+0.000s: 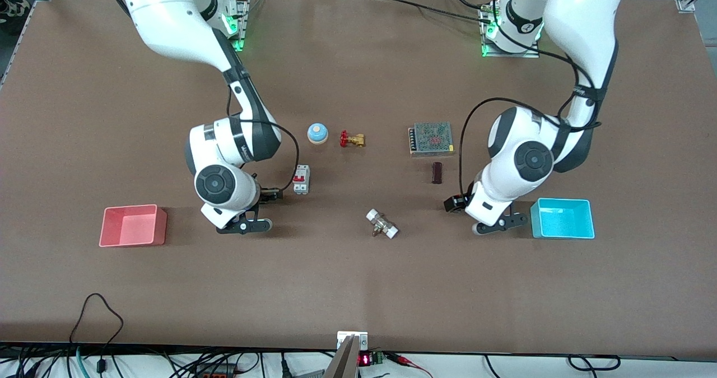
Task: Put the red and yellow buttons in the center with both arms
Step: 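Carry both buttons toward the table middle and set them down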
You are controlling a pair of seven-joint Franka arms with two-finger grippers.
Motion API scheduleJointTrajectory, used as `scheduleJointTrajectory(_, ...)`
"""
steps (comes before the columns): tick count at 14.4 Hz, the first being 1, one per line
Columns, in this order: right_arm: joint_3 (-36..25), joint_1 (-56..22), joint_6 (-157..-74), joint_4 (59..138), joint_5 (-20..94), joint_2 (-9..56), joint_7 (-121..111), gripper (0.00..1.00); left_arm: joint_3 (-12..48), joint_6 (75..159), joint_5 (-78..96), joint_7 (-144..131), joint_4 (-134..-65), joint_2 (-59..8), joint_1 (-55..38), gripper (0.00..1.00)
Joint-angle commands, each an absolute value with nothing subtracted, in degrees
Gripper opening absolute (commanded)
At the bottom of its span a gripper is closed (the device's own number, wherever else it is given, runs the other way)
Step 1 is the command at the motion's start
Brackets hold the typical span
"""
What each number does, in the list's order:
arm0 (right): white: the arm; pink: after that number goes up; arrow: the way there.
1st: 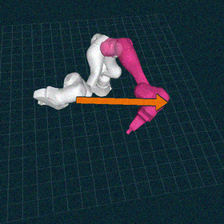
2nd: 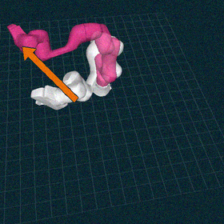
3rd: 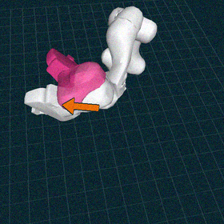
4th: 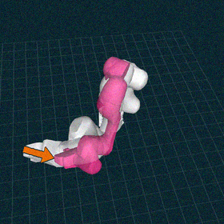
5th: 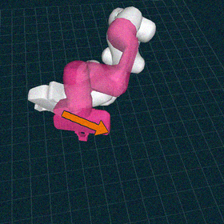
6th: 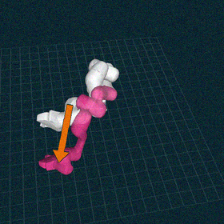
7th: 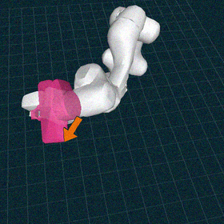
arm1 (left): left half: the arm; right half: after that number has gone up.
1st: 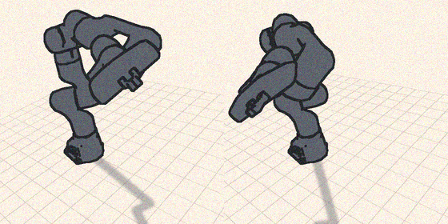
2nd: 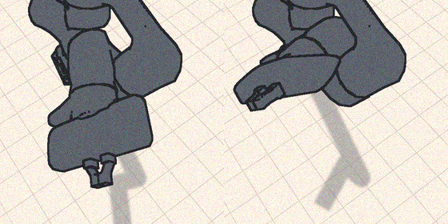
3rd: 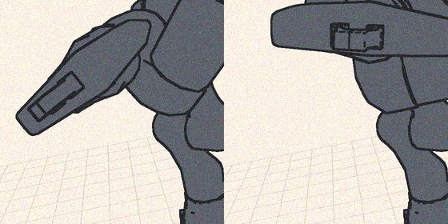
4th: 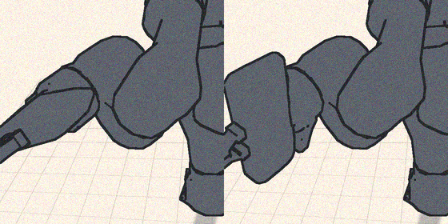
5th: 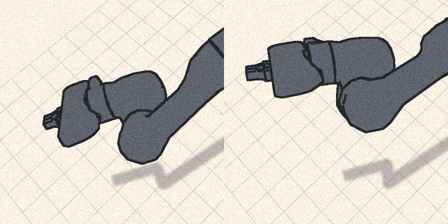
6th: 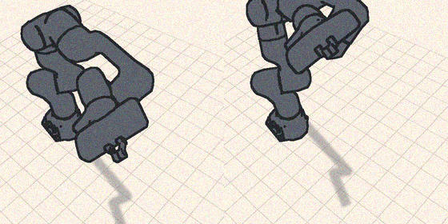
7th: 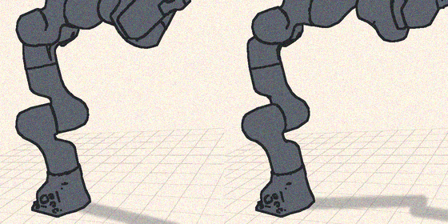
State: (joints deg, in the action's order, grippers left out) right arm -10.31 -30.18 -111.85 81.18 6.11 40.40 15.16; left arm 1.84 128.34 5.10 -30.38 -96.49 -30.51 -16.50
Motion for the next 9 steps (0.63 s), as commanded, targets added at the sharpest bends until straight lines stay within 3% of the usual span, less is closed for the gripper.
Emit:
scheduleJointTrajectory(1,-10.9,-30.5,-108.7,82.5,6.9,33.1,15.9,1.00,0.2,124.3,4.9,-29.7,-97.4,-25.5,-16.3,1.00)
scheduleJointTrajectory(5,-12.2,-29.3,-103.0,82.4,6.9,24.5,15.7,1.00,-0.1,119.9,1.8,-29.4,-97.6,-19.6,-13.8,1.00)
scheduleJointTrajectory(9,-18.4,-27.6,-96.6,80.0,7.0,20.2,13.3,1.00,-0.2,114.2,1.8,-23.3,-97.6,-14.0,-10.8,1.00)
